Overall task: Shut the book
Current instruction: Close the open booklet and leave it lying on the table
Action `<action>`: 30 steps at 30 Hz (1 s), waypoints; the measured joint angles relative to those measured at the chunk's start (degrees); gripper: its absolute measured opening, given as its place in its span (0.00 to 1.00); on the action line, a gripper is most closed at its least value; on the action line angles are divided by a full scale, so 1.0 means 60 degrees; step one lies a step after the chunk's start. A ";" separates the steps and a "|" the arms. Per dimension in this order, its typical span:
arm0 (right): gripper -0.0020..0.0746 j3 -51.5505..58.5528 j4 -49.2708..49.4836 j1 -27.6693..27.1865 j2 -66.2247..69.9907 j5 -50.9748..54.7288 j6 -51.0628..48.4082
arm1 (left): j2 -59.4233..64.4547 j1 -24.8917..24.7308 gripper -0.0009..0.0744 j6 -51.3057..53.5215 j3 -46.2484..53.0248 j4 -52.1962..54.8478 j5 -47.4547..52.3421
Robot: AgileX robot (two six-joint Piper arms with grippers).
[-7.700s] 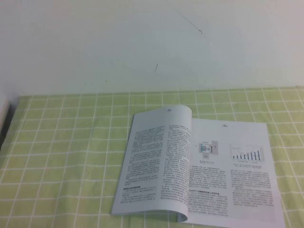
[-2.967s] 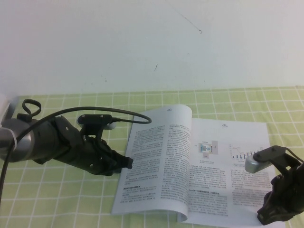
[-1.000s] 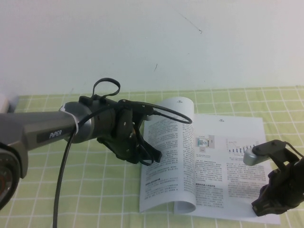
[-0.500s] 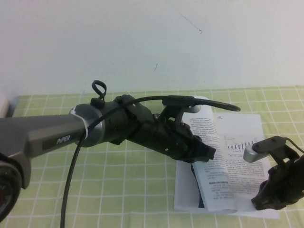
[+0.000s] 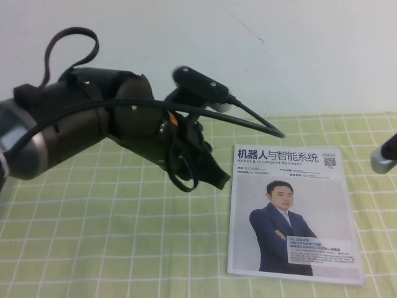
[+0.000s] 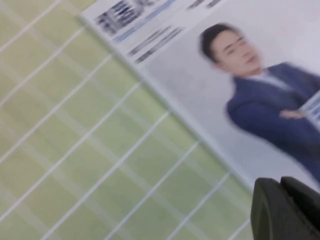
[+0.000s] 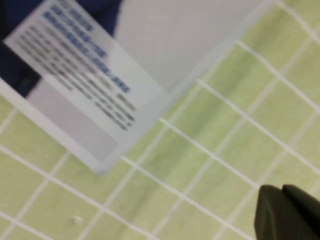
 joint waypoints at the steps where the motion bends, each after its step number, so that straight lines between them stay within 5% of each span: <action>1: 0.02 -0.0024 -0.0469 0.0000 -0.0310 0.0133 0.0443 | -0.0183 0.0000 0.01 -0.0908 0.0000 0.0859 0.0206; 5: 0.02 -0.0046 -0.2018 0.0000 -0.1590 0.0549 0.1878 | -0.1101 0.0000 0.01 -0.3772 0.0000 0.4355 0.1205; 9: 0.02 -0.0046 -0.2243 0.0000 -0.3042 0.0665 0.2440 | -0.2188 0.0000 0.01 -0.4928 0.0184 0.5790 0.1516; 30: 0.02 0.5262 -0.0426 0.0000 -1.0857 -0.1515 0.2728 | -0.9328 0.0000 0.01 -0.5768 0.8103 0.6666 -0.4558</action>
